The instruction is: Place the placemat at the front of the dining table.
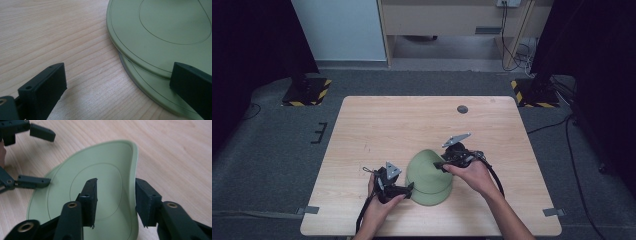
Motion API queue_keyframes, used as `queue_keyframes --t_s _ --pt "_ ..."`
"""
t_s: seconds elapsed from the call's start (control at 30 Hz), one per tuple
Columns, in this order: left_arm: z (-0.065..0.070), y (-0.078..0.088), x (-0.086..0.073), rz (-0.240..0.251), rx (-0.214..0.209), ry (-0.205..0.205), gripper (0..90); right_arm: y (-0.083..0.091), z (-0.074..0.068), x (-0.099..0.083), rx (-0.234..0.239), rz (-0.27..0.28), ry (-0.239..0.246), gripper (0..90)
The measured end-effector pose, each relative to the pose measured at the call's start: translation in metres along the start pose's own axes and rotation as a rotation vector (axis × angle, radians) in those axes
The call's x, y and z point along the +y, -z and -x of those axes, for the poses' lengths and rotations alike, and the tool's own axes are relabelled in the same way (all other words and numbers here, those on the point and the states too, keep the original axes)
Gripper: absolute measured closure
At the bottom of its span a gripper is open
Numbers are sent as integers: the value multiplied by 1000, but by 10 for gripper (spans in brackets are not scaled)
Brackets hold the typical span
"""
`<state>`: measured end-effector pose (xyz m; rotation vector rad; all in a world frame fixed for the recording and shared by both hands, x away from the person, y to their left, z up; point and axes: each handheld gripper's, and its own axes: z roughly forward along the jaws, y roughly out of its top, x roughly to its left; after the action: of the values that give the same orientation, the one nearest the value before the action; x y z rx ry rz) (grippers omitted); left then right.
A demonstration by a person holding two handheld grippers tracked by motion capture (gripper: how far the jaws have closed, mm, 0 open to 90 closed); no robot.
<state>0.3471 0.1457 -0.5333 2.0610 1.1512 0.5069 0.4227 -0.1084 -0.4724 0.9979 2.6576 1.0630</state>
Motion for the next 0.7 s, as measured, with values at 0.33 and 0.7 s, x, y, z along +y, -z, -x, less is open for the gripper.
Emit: queue_keyframes --t_s 0.33,0.7 --pt "0 0 0 1 0 2 1 3 9 -2 -50 12 -19 847" --pt "1 0 0 1 4 1 2 2 6 2 -104 -4 6 856"
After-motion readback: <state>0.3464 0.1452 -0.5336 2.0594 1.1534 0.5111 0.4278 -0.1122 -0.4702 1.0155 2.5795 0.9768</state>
